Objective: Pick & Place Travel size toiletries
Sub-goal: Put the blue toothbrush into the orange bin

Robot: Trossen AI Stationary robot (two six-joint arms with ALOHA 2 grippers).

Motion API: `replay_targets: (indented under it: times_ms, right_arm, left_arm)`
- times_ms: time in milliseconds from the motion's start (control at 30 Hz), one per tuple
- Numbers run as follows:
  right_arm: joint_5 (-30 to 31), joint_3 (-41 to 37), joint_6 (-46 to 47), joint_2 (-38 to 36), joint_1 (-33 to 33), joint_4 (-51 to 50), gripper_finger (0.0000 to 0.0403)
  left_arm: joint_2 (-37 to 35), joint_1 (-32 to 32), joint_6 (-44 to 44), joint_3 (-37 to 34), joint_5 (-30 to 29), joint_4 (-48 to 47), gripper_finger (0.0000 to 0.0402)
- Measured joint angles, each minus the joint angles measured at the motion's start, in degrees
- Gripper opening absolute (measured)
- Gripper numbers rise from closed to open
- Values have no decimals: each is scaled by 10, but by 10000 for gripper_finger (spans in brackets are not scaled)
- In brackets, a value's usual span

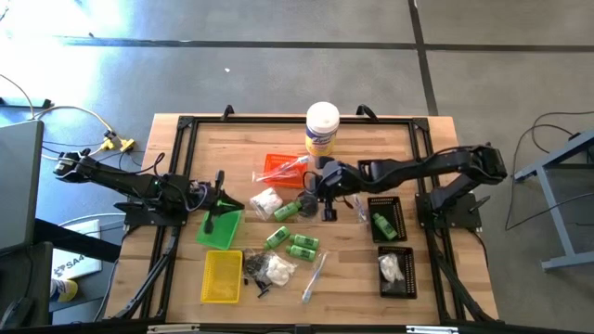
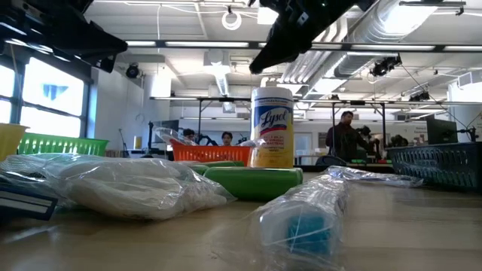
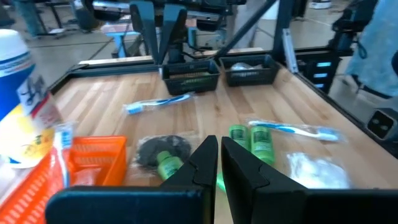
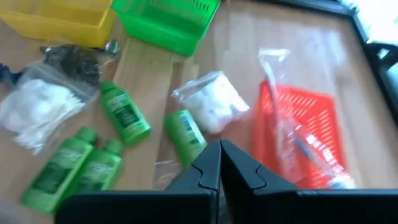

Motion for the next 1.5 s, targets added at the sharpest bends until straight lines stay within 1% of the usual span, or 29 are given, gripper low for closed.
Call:
replay_targets:
  times_ms: [100, 300, 1233, 1367, 1433, 1500]
  right_arm:
    - [0, 0, -23, 0, -12, 20, 2]
    - [0, 0, -16, 0, -27, 30, 2]
    - [-1, 0, -16, 0, -20, 29, 2]
    - [-18, 0, -1, 0, -20, 29, 2]
    - [-16, 0, 6, 0, -22, 23, 2]
    - [-9, 0, 34, 0, -22, 0, 2]
  left_arm:
    - [0, 0, 0, 0, -12, 0, 19]
    - [0, 0, -8, 0, -14, 0, 19]
    - [0, 0, -14, 0, -14, -6, 19]
    - [0, 0, -14, 0, -14, -6, 19]
    - [0, 0, -13, 0, -14, -9, 19]
    - [0, 0, -13, 0, -14, -15, 19]
